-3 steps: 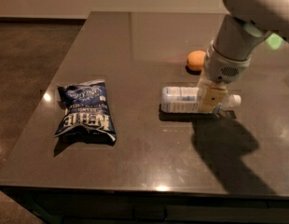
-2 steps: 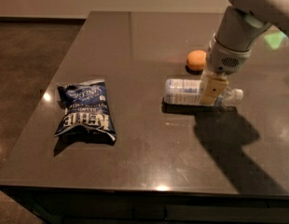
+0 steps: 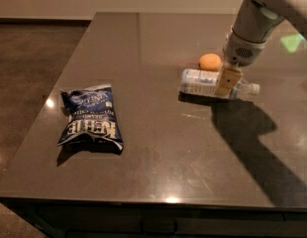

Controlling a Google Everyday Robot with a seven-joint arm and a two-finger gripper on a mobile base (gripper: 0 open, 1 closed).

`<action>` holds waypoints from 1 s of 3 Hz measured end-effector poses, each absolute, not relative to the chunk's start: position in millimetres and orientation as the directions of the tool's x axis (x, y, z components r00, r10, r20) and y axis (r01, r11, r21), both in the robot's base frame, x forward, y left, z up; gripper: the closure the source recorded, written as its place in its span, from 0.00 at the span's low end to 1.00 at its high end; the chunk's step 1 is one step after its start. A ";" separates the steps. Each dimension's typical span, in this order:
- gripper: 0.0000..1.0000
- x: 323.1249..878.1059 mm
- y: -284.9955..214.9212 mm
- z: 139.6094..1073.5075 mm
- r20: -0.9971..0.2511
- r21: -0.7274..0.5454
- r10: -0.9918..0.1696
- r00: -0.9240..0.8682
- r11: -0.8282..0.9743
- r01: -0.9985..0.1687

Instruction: Move blue plastic bottle near orange

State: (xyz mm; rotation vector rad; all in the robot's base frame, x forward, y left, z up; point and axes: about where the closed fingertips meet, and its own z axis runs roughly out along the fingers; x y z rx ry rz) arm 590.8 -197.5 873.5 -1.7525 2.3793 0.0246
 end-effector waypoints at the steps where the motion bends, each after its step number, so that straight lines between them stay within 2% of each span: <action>1: 0.66 606.5 -212.6 869.2 -0.155 -0.107 -0.930 -0.332 0.350 -0.931; 2: 0.35 612.4 -222.0 862.5 -0.146 -0.106 -0.923 -0.356 0.372 -0.922; 3: 0.13 609.4 -226.1 858.1 -0.158 -0.092 -0.919 -0.361 0.377 -0.921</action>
Offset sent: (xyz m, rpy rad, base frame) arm 0.0210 -0.0346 -0.0123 -0.0270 0.0106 -0.0984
